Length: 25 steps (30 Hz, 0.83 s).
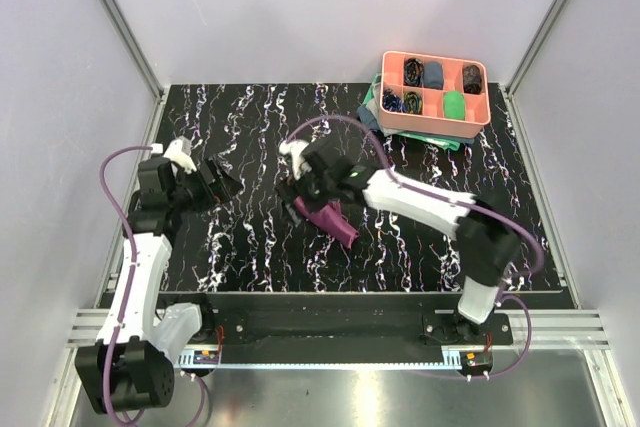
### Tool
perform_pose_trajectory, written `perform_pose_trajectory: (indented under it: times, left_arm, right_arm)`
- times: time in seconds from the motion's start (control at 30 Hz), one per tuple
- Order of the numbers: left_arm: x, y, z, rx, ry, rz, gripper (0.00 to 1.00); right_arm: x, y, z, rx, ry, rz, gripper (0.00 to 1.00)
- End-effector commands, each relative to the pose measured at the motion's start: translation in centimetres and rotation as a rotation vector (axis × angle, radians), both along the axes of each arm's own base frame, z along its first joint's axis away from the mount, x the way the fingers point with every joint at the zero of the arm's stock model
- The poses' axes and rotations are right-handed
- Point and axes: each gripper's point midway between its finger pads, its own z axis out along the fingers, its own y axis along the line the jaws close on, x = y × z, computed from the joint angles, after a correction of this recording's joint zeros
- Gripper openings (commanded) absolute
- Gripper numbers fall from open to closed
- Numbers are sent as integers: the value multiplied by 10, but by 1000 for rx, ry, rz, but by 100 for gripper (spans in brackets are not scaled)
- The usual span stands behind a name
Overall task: Fold the napkin, place the utensils inside, and roll it up
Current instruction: Roll the napkin with the utensil
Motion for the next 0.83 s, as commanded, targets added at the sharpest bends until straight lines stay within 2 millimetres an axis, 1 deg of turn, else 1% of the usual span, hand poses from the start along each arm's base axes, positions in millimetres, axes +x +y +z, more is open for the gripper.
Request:
perform_pose_trajectory:
  times: [0.0,0.03,0.07,0.1,0.13,0.17,0.2,0.23,0.27,0.3,0.33,0.37,0.4,0.43,0.47,0.5,0.53,0.57,0.6,0.67,0.73,0.8]
  left_arm:
    - [-7,-6,33,66,-157,-115,99]
    - [-8,-6,35,79,-174,-120,99]
    - [-12,-6,42,91,-208,-126,99]
    - [-14,-6,43,103,-224,-134,99]
    - [-15,-5,47,114,-242,-126,99]
    - [-18,-4,51,125,-267,-122,99]
    - [-19,-3,53,137,-279,-119,99]
    - [-21,-2,53,143,-286,-115,99]
    - [-23,-2,55,148,-302,-114,99]
    - [-24,-1,57,151,-309,-109,99]
    - [-25,-1,59,152,-319,-106,99]
    - [-26,-1,59,150,-321,-103,99]
    - [-26,-1,60,152,-325,-102,99]
    - [-27,-1,62,153,-332,-103,99]
    - [-27,-1,62,159,-334,-102,99]
    - [-27,0,62,164,-336,-98,99]
    - [-27,1,62,166,-339,-97,99]
    - [-27,1,62,166,-339,-97,99]
    - [-27,1,63,167,-342,-95,99]
    - [-27,1,64,171,-345,-93,99]
    - [-28,2,64,169,-344,-91,99]
    - [-28,2,64,169,-346,-88,99]
  right_arm:
    - [42,-43,67,133,-84,-218,94]
    - [56,-70,55,113,-62,-302,94]
    - [62,-86,55,111,-63,-345,94]
    - [66,-102,68,139,-85,-386,94]
    - [76,-133,57,127,-62,-477,94]
    - [78,-148,73,167,-92,-512,94]
    - [76,-168,65,159,-77,-564,94]
    - [81,-189,68,163,-95,-620,94]
    - [80,-203,86,191,-153,-660,94]
    - [75,-214,79,176,-157,-683,94]
    - [73,-223,81,175,-175,-705,94]
    - [71,-233,95,189,-233,-738,94]
    - [65,-239,86,176,-234,-751,94]
    - [63,-244,87,181,-252,-773,94]
    - [60,-249,97,214,-292,-793,94]
    - [55,-251,89,215,-285,-801,94]
    - [53,-253,89,224,-290,-808,94]
    - [50,-254,93,242,-302,-816,94]
    - [47,-256,86,235,-295,-820,95]
    - [44,-261,86,234,-305,-835,94]
    - [41,-264,79,222,-304,-842,95]
    - [39,-267,78,214,-318,-840,94]
